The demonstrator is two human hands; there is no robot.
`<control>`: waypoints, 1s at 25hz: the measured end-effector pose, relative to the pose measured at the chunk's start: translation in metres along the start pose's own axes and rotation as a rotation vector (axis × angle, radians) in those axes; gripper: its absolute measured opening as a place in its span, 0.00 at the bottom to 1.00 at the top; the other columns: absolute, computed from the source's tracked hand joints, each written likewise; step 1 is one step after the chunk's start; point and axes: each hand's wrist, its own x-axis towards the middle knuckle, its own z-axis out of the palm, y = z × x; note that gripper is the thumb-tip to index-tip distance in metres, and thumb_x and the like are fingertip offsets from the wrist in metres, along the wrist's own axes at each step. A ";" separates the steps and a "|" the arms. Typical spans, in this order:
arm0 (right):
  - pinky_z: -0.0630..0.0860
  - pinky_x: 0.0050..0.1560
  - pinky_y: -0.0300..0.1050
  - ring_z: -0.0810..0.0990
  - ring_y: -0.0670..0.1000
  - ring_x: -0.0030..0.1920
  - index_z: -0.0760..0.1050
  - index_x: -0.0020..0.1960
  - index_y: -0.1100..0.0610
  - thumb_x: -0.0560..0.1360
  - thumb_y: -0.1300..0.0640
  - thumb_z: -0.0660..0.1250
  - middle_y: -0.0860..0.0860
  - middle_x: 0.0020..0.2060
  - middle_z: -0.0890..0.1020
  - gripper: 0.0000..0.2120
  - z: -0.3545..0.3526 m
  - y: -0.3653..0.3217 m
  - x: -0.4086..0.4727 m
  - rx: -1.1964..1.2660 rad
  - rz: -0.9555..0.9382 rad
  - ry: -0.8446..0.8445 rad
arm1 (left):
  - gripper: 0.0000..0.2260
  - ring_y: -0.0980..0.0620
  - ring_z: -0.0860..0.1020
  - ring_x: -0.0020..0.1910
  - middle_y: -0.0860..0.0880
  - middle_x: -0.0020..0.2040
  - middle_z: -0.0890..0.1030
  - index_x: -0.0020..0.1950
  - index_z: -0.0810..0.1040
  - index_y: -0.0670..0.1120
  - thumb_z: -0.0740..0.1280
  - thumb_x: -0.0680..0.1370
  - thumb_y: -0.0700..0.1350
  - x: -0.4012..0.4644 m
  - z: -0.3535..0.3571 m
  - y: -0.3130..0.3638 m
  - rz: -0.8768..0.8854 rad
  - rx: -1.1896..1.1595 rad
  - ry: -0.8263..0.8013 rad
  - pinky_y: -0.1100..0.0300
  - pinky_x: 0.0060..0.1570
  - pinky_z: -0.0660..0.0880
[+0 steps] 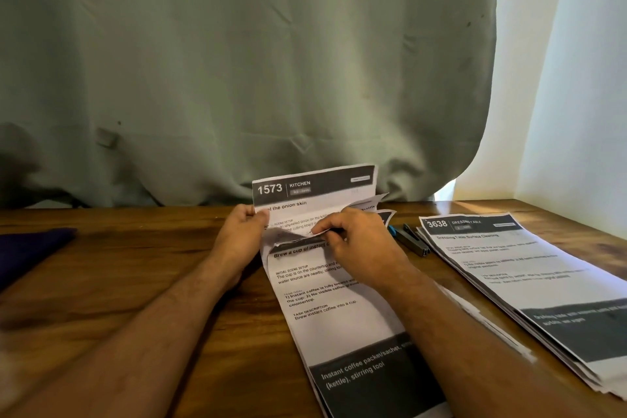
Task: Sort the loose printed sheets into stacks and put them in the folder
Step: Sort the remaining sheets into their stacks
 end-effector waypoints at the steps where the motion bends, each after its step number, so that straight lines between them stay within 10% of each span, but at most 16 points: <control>1: 0.71 0.55 0.30 0.76 0.42 0.52 0.82 0.55 0.48 0.79 0.58 0.66 0.46 0.54 0.79 0.10 -0.001 0.001 0.000 -0.003 -0.004 -0.001 | 0.04 0.47 0.86 0.45 0.45 0.51 0.86 0.57 0.74 0.46 0.62 0.84 0.45 0.000 0.002 0.000 -0.019 -0.097 0.007 0.50 0.43 0.83; 10: 0.73 0.57 0.34 0.75 0.43 0.52 0.81 0.57 0.48 0.79 0.55 0.66 0.46 0.52 0.79 0.09 0.000 0.003 0.001 -0.002 -0.031 0.010 | 0.09 0.50 0.87 0.43 0.49 0.47 0.87 0.60 0.78 0.47 0.59 0.85 0.46 0.002 0.006 -0.004 0.067 -0.195 -0.001 0.58 0.35 0.82; 25: 0.77 0.60 0.41 0.78 0.45 0.56 0.77 0.62 0.46 0.80 0.52 0.63 0.47 0.60 0.78 0.12 0.009 0.006 0.006 -0.069 0.070 -0.060 | 0.10 0.58 0.85 0.39 0.58 0.41 0.85 0.47 0.76 0.54 0.59 0.85 0.52 -0.022 -0.019 0.108 0.634 -0.183 0.447 0.65 0.31 0.80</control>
